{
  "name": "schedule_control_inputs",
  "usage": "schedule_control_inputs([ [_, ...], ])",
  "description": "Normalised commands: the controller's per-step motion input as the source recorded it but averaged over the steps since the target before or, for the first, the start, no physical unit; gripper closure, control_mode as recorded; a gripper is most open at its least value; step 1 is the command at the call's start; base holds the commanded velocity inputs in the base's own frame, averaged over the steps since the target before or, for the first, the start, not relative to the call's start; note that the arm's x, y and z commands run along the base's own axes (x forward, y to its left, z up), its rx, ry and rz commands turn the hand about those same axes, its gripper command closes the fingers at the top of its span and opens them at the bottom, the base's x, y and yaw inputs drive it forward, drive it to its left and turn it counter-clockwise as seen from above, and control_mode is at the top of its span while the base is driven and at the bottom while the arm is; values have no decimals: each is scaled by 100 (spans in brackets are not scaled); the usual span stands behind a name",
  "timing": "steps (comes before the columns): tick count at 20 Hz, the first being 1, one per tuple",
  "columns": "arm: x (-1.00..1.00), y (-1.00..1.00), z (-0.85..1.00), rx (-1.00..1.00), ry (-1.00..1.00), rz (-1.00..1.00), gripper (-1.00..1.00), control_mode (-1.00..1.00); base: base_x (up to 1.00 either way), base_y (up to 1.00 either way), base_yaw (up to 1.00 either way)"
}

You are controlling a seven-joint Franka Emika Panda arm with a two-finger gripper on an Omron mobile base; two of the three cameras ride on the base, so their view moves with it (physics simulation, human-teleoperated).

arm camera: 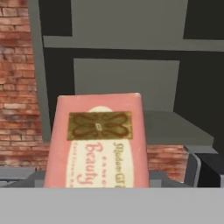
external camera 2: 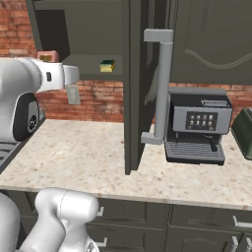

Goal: Pick up the sponge and bar soap from the sink, and place them back in the cabinet, and close the cabinet door.

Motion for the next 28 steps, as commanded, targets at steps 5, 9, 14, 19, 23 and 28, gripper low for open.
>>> schedule_control_inputs([
  [5, 30, 3, 1, 0, 9, 0, 100, -100, 0, 0, 0],
  [9, 22, 0, -29, -2, -1, 3, 100, -100, 0, 0, 0],
  [14, 17, 0, -38, -4, -6, 5, 100, -100, 0, 0, 0],
  [19, 29, 0, -8, 0, 0, 1, 100, -100, 0, 0, 0],
  [23, 43, 0, 0, 0, 0, 0, 100, -100, 0, 0, 0],
  [28, 47, 0, 0, 0, 3, 0, 100, -100, 0, 0, 0],
])
